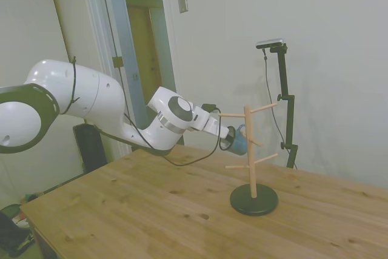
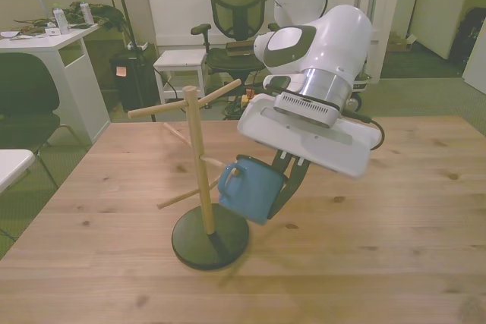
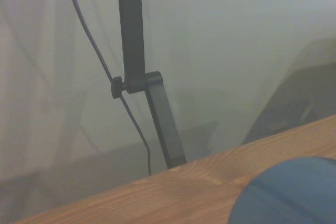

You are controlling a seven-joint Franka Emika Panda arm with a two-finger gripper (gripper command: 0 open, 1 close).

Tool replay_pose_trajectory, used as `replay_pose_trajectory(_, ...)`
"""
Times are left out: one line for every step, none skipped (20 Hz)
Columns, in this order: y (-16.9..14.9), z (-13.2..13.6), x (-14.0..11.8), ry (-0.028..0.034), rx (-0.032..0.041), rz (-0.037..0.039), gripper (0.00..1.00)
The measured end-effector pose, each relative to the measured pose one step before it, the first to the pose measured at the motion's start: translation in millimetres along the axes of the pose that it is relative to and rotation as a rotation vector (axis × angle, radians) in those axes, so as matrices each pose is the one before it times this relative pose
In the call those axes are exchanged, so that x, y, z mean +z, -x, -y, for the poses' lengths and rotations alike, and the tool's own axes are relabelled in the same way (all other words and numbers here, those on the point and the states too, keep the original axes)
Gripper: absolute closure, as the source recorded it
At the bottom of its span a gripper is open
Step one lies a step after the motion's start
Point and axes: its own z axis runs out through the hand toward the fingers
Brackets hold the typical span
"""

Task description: Unload the mug

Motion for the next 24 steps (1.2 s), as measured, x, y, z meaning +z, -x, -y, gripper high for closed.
replay_pose_trajectory(1.51,2.37,0.24,-0.00197,-0.00139,-0.00045,1.0)
replay_pose_trajectory(2.07,2.18,0.69,-0.00186,-0.00182,0.00042,1.0)
replay_pose_trajectory(2.68,1.82,0.73,-0.00161,-0.00222,0.00164,1.0)
replay_pose_trajectory(2.52,1.7,0.53,-0.00162,-0.0019,0.00159,1.0)
replay_pose_trajectory(1.95,2.13,0.02,-0.00195,-0.00076,0.00098,1.0)
replay_pose_trajectory(2.01,2.85,-0.87,-0.00198,-0.00072,0.0005,1.0)
replay_pose_trajectory(2.16,3.18,-1.09,-0.00137,-0.00003,0.00062,1.0)
replay_pose_trajectory(2.89,3.61,-1.51,-0.00181,-0.001,0.00122,1.0)
replay_pose_trajectory(3.65,4.43,-2.15,-0.00234,-0.00215,0.00129,1.0)
replay_pose_trajectory(4.71,4.41,-2.41,-0.00208,-0.0014,0.00404,1.0)
replay_pose_trajectory(5.89,4.21,-2.7,-0.00272,0.00134,0.00885,1.0)
replay_pose_trajectory(7.72,4.14,-3.28,-0.00382,0.00107,0.01352,1.0)
replay_pose_trajectory(9.89,4.6,-4.31,-0.00644,-0.00097,0.01843,1.0)
replay_pose_trajectory(11.92,4.73,-4.68,-0.00522,0.00193,0.02651,1.0)
replay_pose_trajectory(14.12,5.63,-6.21,-0.00466,-0.0049,0.03187,1.0)
replay_pose_trajectory(14.93,5.76,-8.08,-0.00485,-0.00935,0.03481,1.0)
replay_pose_trajectory(15.15,5.43,-9.15,-0.00278,-0.01174,0.03332,1.0)
replay_pose_trajectory(15.82,5.22,-12.49,-0.00263,-0.01399,0.0397,1.0)
replay_pose_trajectory(13.84,2.74,-13.91,0.00282,-0.01674,0.0428,1.0)
replay_pose_trajectory(11.45,0.79,-15.45,0.00702,-0.01503,0.04275,1.0)
replay_pose_trajectory(10.27,-2.41,-16.26,0.01713,-0.01989,0.04454,1.0)
replay_pose_trajectory(6.39,-3.93,-17.69,0.01882,-0.0182,0.03624,1.0)
replay_pose_trajectory(2.6,-6.39,-16.66,0.02235,-0.01746,0.03197,1.0)
replay_pose_trajectory(-0.21,-9.0,-16.88,0.02253,-0.01226,0.03032,1.0)
